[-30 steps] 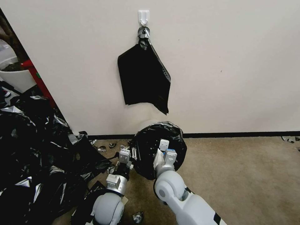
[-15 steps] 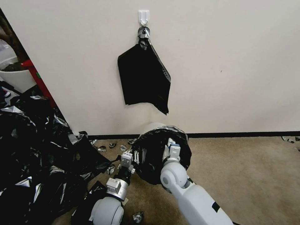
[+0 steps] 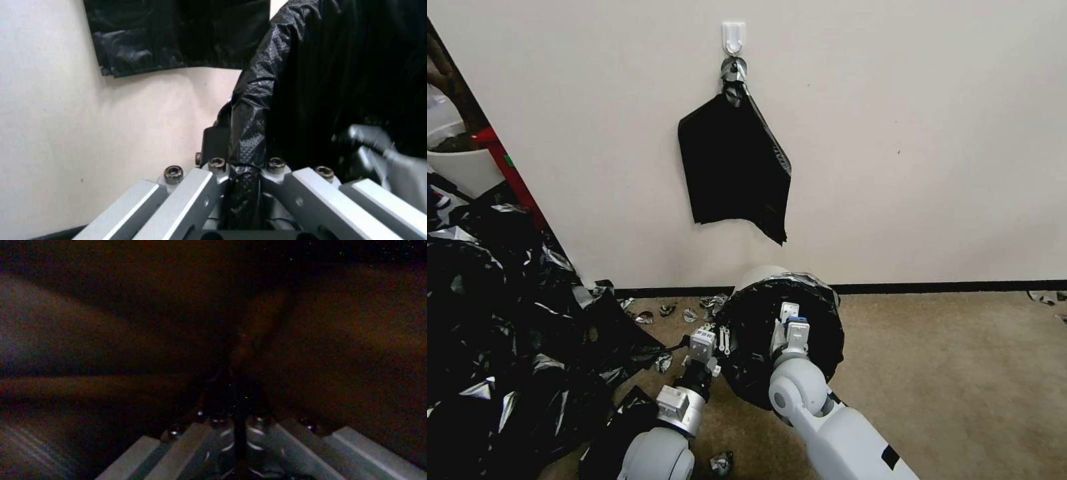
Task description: Place a trash bag onto the trash bin.
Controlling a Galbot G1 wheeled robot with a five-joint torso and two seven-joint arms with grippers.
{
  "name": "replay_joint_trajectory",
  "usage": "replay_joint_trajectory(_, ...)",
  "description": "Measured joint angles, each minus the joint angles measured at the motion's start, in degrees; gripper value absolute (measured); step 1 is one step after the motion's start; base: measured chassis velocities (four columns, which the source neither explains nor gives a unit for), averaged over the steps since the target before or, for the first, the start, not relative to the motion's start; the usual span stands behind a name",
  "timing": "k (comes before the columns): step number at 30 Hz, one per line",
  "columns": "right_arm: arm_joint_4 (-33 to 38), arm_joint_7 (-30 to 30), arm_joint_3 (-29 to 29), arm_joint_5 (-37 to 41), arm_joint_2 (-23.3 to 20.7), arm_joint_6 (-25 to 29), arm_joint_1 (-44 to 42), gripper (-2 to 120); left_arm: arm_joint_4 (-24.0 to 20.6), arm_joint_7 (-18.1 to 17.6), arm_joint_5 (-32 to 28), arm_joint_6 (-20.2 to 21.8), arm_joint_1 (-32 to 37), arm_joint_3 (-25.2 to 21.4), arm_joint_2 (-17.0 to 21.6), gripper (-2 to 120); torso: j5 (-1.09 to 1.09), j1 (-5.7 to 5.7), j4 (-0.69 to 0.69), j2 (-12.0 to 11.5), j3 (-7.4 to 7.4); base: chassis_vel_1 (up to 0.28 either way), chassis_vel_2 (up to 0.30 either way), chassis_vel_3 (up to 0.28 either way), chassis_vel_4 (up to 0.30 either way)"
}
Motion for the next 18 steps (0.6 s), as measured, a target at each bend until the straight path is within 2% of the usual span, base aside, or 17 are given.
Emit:
replay_joint_trajectory(6,-1.61,0.70,-0.03,0.05,0.20,-1.22,-0.42,0,-1.30,0.00,-1.47,0.60,0.36,0.17,0.11,1,0.00,0.00,0.00,0.00,0.00,0.000,0.000,0.000,0.000)
replay_joint_trajectory(12,-1.85,1.04,-0.08,-4.99,0.09,-1.03,-0.89,0,-2.75,-0.15,-4.78,2.66,0.52,1.06,0.15,1,0.00,0.00,0.00,0.00,0.00,0.000,0.000,0.000,0.000)
replay_joint_trajectory(16,0.71,-0.22,0.00,-8.11,-0.42,0.03,-1.92,0,-2.55,-1.24,-4.92,3.37,0.01,0.83,0.21,1,0.00,0.00,0.00,0.00,0.00,0.000,0.000,0.000,0.000)
replay_joint_trajectory(18,3.81,-3.74,0.30,-9.34,-1.23,0.83,-3.39,0,-1.91,-3.21,-4.90,4.38,-0.52,0.46,0.25,1,0.01,0.00,0.00,0.00,0.00,0.000,0.000,0.000,0.000)
